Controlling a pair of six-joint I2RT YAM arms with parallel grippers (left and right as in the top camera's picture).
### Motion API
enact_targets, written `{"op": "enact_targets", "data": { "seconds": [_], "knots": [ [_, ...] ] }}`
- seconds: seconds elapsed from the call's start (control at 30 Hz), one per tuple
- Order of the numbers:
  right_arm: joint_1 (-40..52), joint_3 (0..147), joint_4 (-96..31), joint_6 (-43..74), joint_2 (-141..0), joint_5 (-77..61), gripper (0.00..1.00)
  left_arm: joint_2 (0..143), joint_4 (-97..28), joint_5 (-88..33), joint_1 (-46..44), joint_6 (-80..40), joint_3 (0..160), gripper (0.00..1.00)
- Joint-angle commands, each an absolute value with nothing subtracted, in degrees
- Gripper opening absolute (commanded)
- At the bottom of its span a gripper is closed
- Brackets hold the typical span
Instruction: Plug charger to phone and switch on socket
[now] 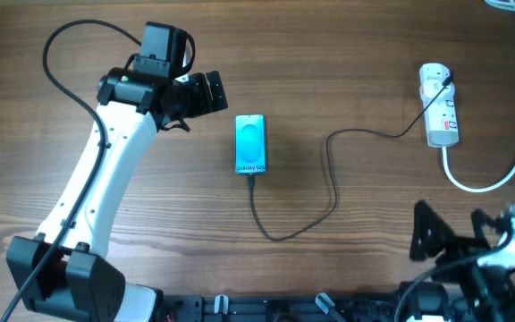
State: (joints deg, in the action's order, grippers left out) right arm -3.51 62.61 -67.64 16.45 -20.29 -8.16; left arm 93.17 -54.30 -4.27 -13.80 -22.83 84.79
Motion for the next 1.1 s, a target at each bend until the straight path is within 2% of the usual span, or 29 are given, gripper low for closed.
{"op": "enact_targets", "data": {
  "seconds": [0.0, 0.17, 0.33, 0.4, 0.5, 0.73, 1.07],
  "knots": [
    [-3.22, 61.89, -71.48, 16.69, -18.33, -9.02, 1.0, 93.54, -54.24, -3.53, -13.69, -23.2, 84.75, 1.0],
    [-3.22, 61.84, -77.34, 15.64, -18.37, -7.55, 1.0, 93.54, -54.24, -3.53, -13.69, -23.2, 84.75, 1.0],
    [-3.18, 61.67, -76.6, 15.07, -18.35, -6.42, 1.0, 93.54, -54.24, -3.53, -13.69, -23.18, 84.75, 1.0],
    [-3.18, 59.83, -70.89, 12.64, -18.0, -6.96, 1.0, 93.54, -54.24, -3.53, -13.69, -23.2, 84.75, 1.0],
    [-3.16, 50.83, -55.07, 1.76, -14.17, -15.59, 1.0, 93.54, -54.24, -3.53, -13.69, -23.2, 84.75, 1.0],
    [-0.73, 23.88, -25.69, 1.54, -0.19, -16.25, 0.99, 93.54, -54.24, -3.53, -13.72, -23.2, 84.75, 1.0],
    [-0.38, 5.08, 3.03, 0.23, -0.21, -15.07, 1.0, 93.54, -54.24, -3.53, -13.69, -23.18, 84.75, 1.0]
  ]
}}
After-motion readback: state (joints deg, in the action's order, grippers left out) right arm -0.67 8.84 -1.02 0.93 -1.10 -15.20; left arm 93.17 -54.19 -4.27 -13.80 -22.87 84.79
